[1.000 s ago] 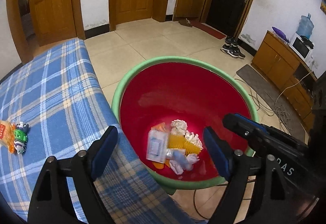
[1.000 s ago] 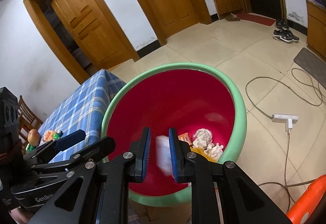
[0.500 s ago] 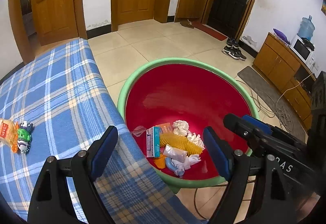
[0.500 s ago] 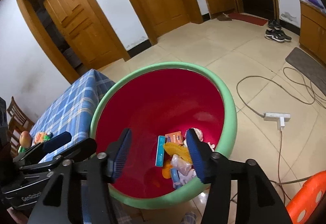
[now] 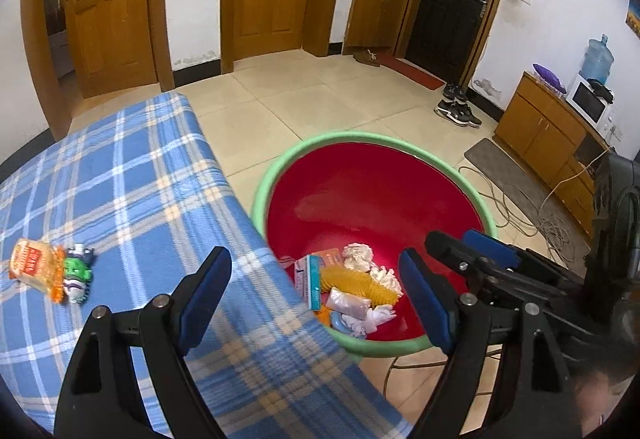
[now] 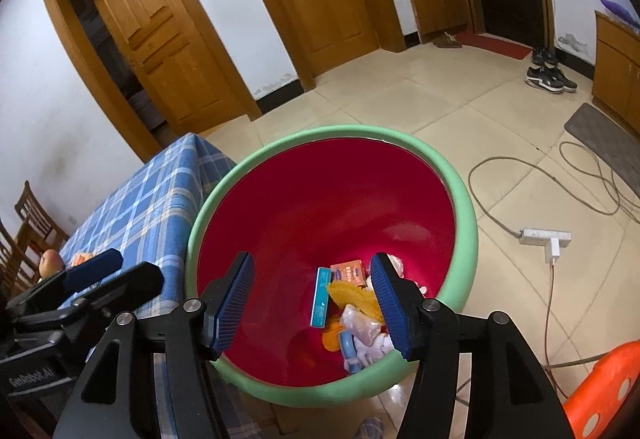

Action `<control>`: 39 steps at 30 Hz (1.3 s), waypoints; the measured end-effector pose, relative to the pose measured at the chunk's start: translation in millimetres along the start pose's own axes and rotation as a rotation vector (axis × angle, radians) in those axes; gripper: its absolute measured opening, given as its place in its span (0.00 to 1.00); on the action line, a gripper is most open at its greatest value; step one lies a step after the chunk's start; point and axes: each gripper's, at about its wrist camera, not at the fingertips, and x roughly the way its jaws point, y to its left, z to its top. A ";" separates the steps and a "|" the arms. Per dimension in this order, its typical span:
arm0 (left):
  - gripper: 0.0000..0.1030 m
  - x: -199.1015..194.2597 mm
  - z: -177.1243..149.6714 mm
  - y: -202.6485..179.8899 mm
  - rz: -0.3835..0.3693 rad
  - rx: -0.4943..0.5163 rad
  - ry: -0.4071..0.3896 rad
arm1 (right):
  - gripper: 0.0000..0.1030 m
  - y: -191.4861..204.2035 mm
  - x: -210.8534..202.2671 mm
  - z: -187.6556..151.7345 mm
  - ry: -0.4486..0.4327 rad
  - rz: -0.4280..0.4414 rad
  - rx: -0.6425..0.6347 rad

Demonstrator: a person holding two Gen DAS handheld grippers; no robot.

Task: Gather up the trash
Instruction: 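Move both tools back over the table, then grasp the orange snack bag with the left tool while the right tool grasps the green toy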

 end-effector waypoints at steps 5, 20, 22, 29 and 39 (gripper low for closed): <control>0.82 -11.2 -1.2 21.7 0.024 -0.025 -0.011 | 0.60 11.9 -1.8 4.7 -0.016 0.010 -0.008; 0.82 -55.1 -10.1 131.2 0.139 -0.148 -0.055 | 0.60 127.3 -26.1 6.3 -0.133 0.118 -0.310; 0.82 -61.4 -12.7 147.7 0.163 -0.164 -0.058 | 0.60 140.1 -20.9 7.4 -0.108 0.161 -0.305; 0.82 -80.6 -21.6 193.6 0.203 -0.217 -0.077 | 0.61 180.3 11.5 7.3 -0.030 0.201 -0.299; 0.83 -64.4 -31.3 236.6 0.201 -0.272 -0.042 | 0.61 217.8 39.0 2.7 0.028 0.231 -0.305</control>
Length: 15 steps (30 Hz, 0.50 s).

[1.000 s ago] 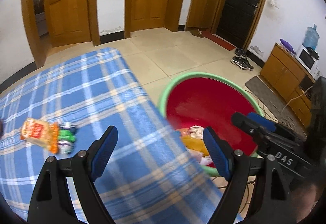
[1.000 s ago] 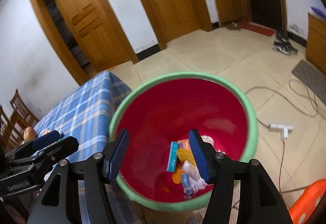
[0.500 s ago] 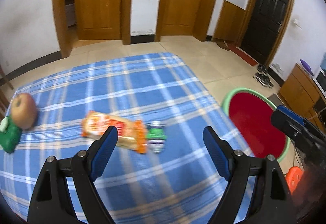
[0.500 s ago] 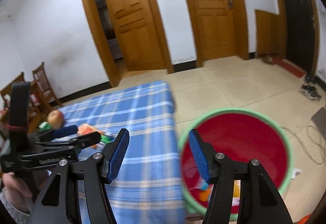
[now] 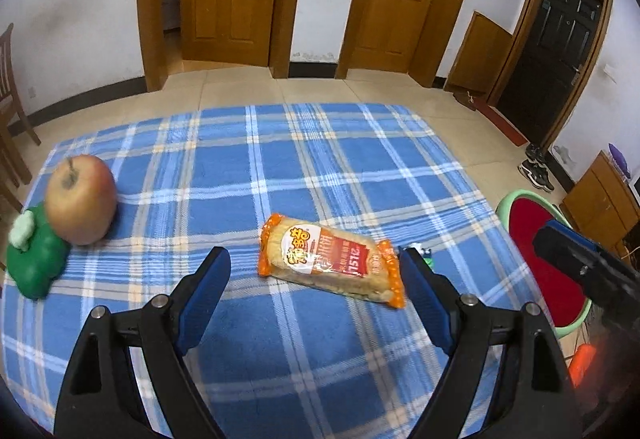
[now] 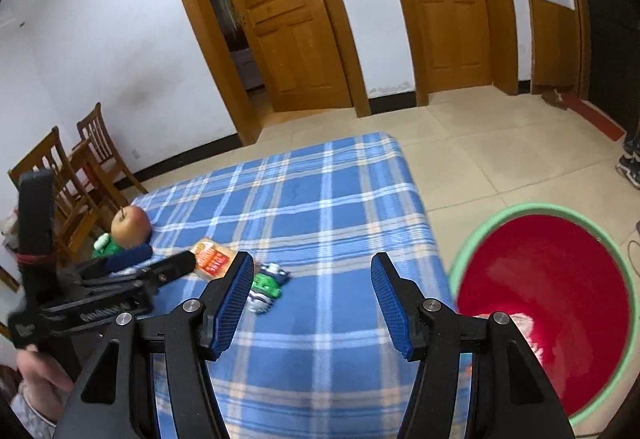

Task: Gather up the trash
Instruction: 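Grasp the orange snack bag with the left tool while the right tool grasps the green toy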

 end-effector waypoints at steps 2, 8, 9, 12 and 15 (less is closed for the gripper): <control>0.83 10.0 -4.9 0.7 -0.029 -0.005 0.023 | 0.61 -2.7 4.9 -0.6 0.012 0.000 0.022; 0.94 27.4 -13.2 -10.4 -0.021 0.029 0.029 | 0.61 -15.6 20.2 -12.5 0.046 -0.004 0.072; 0.94 31.8 -13.2 -11.3 -0.011 0.033 0.051 | 0.61 -17.3 22.2 -14.3 0.051 -0.004 0.077; 0.94 34.5 -12.1 -13.1 -0.030 0.038 0.060 | 0.60 -20.3 27.9 -18.1 0.068 -0.007 0.087; 0.77 32.4 -12.1 -10.6 -0.041 0.016 0.051 | 0.61 -17.0 32.9 -20.5 0.088 -0.008 0.059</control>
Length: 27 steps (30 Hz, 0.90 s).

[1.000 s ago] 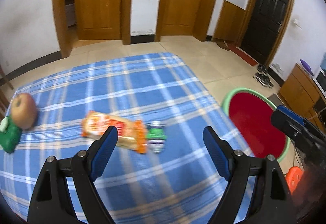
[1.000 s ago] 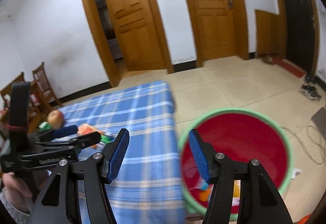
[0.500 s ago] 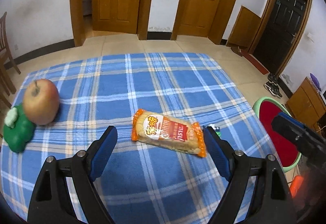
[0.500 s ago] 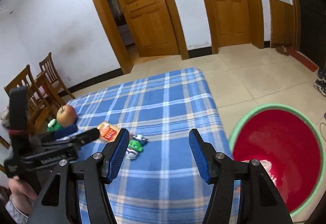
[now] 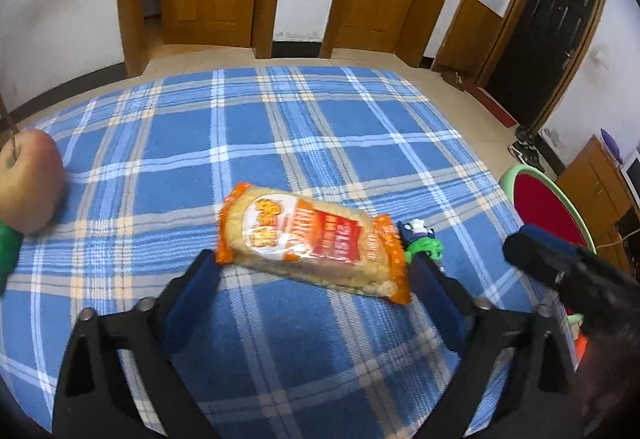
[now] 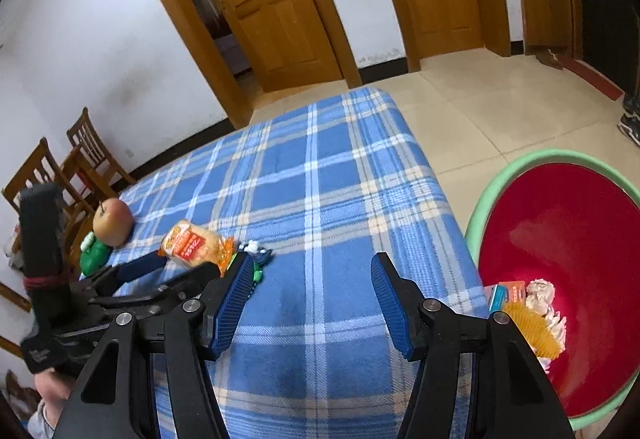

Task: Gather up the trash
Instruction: 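Grasp the orange snack bag with the left tool while the right tool grasps the green toy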

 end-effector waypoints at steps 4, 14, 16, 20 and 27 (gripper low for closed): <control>0.24 -3.9 -2.2 7.0 -0.028 -0.044 -0.011 | 0.60 4.5 7.0 -5.3 0.019 -0.026 -0.027; 0.81 -11.4 -4.4 7.7 0.037 -0.052 -0.040 | 0.61 6.9 15.4 -9.3 0.040 -0.043 -0.033; 0.91 -10.7 -0.9 2.2 0.028 -0.035 -0.056 | 0.61 5.1 15.2 -8.5 0.038 -0.035 -0.027; 0.91 1.7 7.9 -4.3 0.120 -0.036 -0.033 | 0.61 1.5 13.7 -8.0 0.035 -0.031 -0.022; 0.44 14.0 17.5 -1.4 0.108 -0.093 -0.030 | 0.61 -15.9 5.5 -4.7 0.011 -0.077 0.005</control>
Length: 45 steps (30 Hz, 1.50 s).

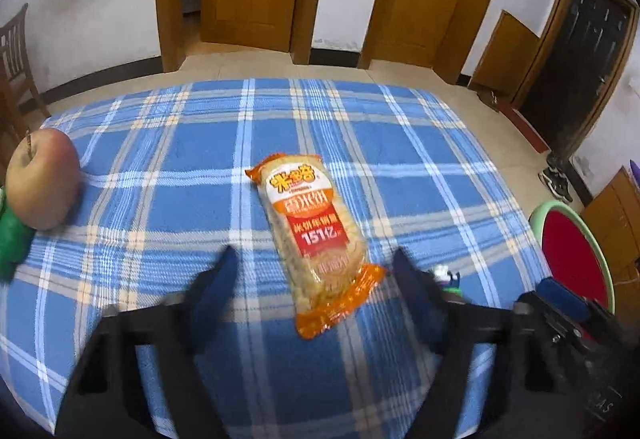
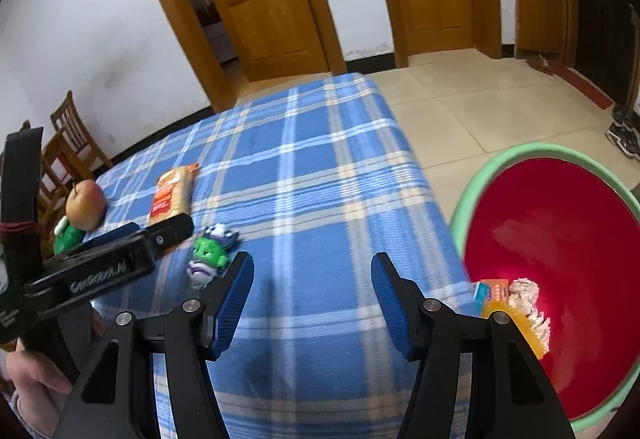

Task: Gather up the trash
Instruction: 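Grasp the orange snack bag with the left tool while the right tool grasps the green toy, then carry the orange snack bag and green toy over the red bin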

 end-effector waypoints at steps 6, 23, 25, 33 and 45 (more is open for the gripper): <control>0.35 -14.4 -6.2 5.2 -0.028 0.006 -0.046 | 0.61 -5.8 0.4 1.2 0.002 -0.001 0.013; 0.35 -60.9 -38.8 36.7 0.009 -0.011 -0.133 | 0.61 84.0 26.1 -4.0 0.051 0.003 -0.215; 0.35 -62.5 -39.7 38.6 0.010 -0.019 -0.137 | 0.61 86.6 30.7 -4.4 0.061 -0.061 -0.228; 0.35 -57.9 -39.5 37.6 0.007 -0.022 -0.111 | 0.28 95.0 34.3 -8.4 0.066 -0.051 -0.260; 0.35 -51.6 -40.4 52.5 -0.049 -0.095 -0.077 | 0.28 77.0 9.7 -4.1 -0.029 0.029 -0.168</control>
